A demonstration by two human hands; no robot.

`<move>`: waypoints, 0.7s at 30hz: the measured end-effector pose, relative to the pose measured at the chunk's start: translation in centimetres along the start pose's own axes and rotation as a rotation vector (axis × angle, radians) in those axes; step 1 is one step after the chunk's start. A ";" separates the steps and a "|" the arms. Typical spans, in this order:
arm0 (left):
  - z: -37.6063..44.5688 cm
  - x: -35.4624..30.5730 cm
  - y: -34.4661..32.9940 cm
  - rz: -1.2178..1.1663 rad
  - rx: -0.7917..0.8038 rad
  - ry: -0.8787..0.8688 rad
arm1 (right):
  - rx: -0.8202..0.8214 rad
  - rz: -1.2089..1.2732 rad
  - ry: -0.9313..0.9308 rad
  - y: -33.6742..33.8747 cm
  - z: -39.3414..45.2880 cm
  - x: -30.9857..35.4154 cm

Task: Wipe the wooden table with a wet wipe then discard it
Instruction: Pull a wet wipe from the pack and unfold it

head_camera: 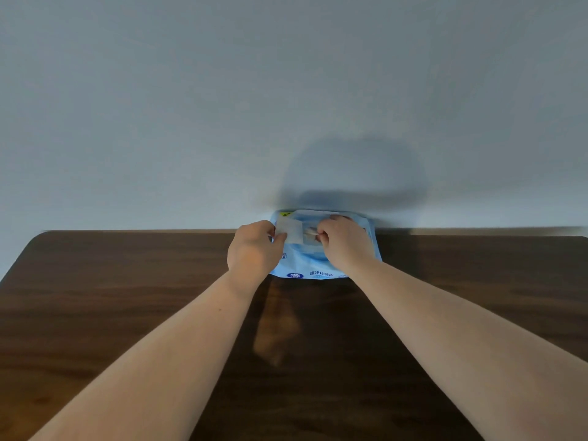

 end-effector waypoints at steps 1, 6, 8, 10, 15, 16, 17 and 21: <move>0.0 0.0 -0.1 0.016 0.008 0.000 | 0.010 0.014 -0.010 0.0 0.0 -0.2; 0.3 0.0 -0.2 0.093 0.045 0.005 | 0.018 0.134 -0.038 1.6 -0.2 -0.7; 0.2 -0.3 -0.1 0.104 0.037 0.005 | 0.000 0.207 -0.060 2.8 -0.6 -0.9; -0.2 -0.7 0.2 0.105 0.030 0.008 | -0.021 0.279 -0.095 3.8 -0.9 -1.4; -0.9 -1.7 1.5 0.110 0.005 0.012 | -0.136 0.472 -0.183 7.1 -1.9 -2.8; -1.0 -1.9 1.8 0.099 -0.004 0.005 | -0.174 0.523 -0.193 8.2 -2.1 -2.9; -1.1 -2.1 2.2 0.080 -0.016 -0.004 | -0.211 0.575 -0.196 9.2 -2.3 -3.0; -2.0 -3.6 3.3 -0.085 -0.067 -0.088 | -0.246 0.725 -0.208 12.0 -3.1 -3.0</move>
Point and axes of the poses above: each hand's wrist, its own z-axis towards the middle knuckle, its own y-axis out of the back of the hand, x = y × z, the point moved 10 cm from there along z, towards the middle knuckle, and after that the axes turned 9 degrees about -y, right-handed, at the moved point
